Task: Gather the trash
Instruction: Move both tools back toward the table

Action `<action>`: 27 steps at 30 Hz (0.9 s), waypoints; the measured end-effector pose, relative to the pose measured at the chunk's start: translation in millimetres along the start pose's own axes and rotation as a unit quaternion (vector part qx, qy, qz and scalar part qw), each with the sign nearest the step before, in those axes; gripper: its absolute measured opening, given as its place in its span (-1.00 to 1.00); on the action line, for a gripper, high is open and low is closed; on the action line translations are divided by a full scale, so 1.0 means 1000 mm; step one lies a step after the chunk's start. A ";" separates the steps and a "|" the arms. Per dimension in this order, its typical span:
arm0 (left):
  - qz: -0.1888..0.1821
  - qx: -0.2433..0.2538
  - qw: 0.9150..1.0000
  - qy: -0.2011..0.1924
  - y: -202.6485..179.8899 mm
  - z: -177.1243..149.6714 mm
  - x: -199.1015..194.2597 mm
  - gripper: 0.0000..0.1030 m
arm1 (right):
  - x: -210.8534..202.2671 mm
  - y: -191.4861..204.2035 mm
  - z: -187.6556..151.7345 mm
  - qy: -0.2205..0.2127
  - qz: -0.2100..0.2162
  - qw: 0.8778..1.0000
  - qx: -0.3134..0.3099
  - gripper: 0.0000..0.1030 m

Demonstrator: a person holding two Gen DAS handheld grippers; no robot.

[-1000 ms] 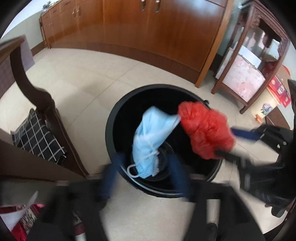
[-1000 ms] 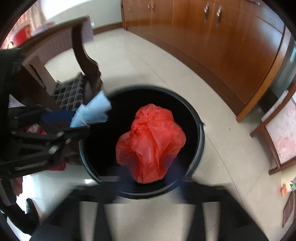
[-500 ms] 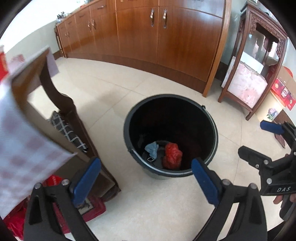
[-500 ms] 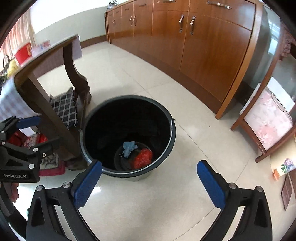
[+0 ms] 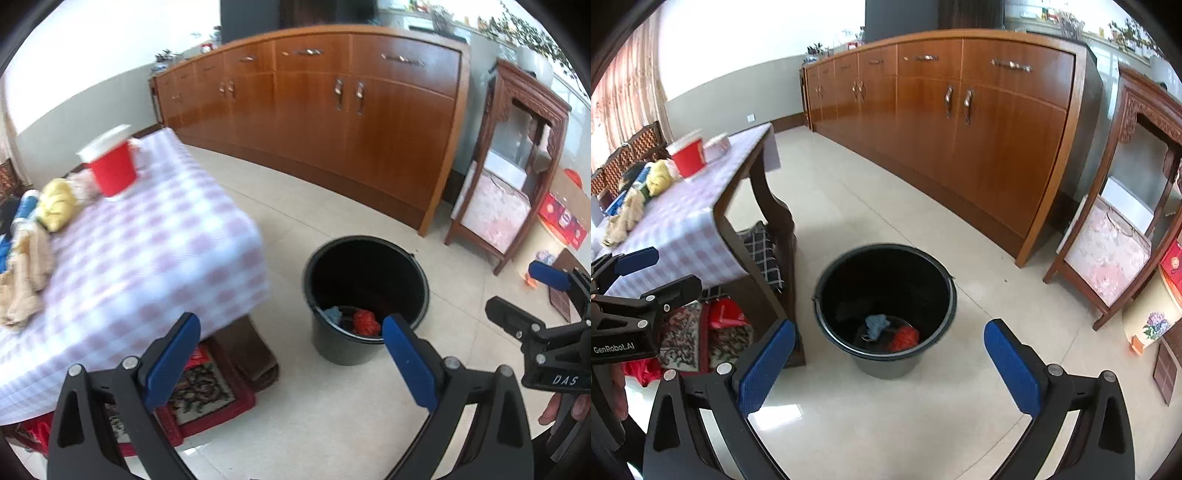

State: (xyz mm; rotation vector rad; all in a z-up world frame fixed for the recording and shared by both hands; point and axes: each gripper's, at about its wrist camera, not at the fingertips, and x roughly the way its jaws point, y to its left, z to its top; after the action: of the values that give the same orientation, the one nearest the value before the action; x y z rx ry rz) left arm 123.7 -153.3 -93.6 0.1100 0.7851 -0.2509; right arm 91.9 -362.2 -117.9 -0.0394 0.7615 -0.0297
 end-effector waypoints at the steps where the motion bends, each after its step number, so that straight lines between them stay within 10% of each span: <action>1: 0.003 -0.004 1.000 -0.004 0.004 -0.001 -0.005 0.94 | -0.004 0.006 0.003 -0.004 0.004 1.000 -0.001 1.00; 27: 0.133 -0.124 0.979 -0.089 0.160 -0.025 -0.115 1.00 | -0.051 0.156 0.065 -0.126 0.088 0.987 -0.039 1.00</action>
State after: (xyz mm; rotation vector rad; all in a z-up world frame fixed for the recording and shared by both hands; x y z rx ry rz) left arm 70.5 26.3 -28.7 -0.0426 0.6104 0.0905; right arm 102.0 -203.0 -42.6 -0.0495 0.5099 0.1717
